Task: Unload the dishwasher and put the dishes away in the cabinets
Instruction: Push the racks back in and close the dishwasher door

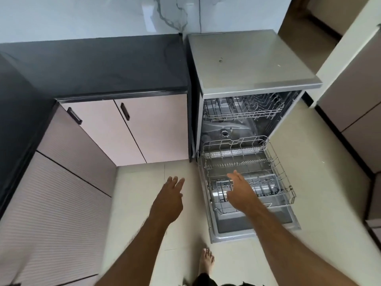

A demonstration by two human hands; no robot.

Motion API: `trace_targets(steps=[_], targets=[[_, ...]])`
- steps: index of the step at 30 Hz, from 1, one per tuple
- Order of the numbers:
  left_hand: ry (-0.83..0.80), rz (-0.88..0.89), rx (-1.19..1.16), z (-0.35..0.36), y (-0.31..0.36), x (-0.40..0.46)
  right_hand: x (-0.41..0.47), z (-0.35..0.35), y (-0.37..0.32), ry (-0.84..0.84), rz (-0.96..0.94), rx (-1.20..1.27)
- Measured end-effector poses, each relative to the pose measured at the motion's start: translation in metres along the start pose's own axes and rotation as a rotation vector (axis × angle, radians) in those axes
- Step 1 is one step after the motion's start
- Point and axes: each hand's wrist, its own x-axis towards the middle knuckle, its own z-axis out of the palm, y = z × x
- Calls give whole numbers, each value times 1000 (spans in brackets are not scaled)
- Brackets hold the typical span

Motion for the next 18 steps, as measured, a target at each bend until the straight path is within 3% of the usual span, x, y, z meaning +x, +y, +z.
trace_targets(steps=[5, 11, 18], targets=[[54, -52, -50, 4, 11, -18, -25, 3, 24, -9, 8, -32], [17, 58, 37, 26, 39, -34, -35, -8, 53, -43, 29, -15], [66, 9, -35, 62, 81, 14, 10, -45, 104, -91, 74, -11]])
